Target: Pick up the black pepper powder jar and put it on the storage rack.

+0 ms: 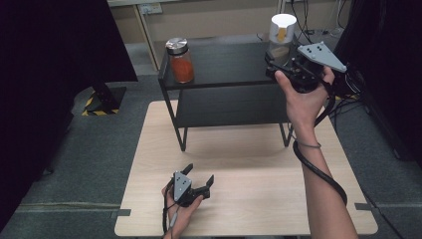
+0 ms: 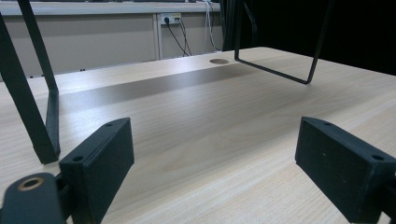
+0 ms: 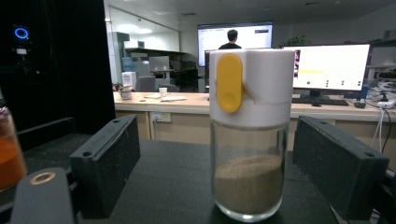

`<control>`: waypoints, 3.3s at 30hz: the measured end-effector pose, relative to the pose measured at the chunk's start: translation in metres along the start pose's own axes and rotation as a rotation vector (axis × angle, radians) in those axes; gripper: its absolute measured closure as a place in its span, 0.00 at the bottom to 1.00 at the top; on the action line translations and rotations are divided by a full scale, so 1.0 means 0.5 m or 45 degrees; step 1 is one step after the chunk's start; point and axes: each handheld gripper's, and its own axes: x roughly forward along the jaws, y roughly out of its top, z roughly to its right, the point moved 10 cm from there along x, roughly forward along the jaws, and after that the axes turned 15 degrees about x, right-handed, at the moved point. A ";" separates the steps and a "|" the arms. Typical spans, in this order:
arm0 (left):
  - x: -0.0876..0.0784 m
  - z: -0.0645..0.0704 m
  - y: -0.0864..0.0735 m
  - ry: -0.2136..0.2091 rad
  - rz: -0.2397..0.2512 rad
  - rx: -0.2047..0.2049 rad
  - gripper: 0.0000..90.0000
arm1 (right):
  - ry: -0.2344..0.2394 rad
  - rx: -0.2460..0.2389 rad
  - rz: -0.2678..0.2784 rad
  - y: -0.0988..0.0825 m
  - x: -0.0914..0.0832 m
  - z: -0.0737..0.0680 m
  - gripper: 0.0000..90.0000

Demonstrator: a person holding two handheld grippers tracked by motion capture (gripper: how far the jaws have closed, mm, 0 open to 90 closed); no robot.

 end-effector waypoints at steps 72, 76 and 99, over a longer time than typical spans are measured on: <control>-0.001 0.002 0.000 0.007 0.005 0.014 0.12 | 0.107 0.071 -0.259 -0.338 -0.207 0.110 0.15; -0.001 0.003 0.000 0.008 0.005 0.017 0.12 | 0.102 0.071 -0.308 -0.372 -0.217 0.120 0.15; -0.001 0.003 0.000 0.009 0.007 0.016 0.13 | 0.063 0.122 -0.495 -0.543 -0.277 0.153 0.15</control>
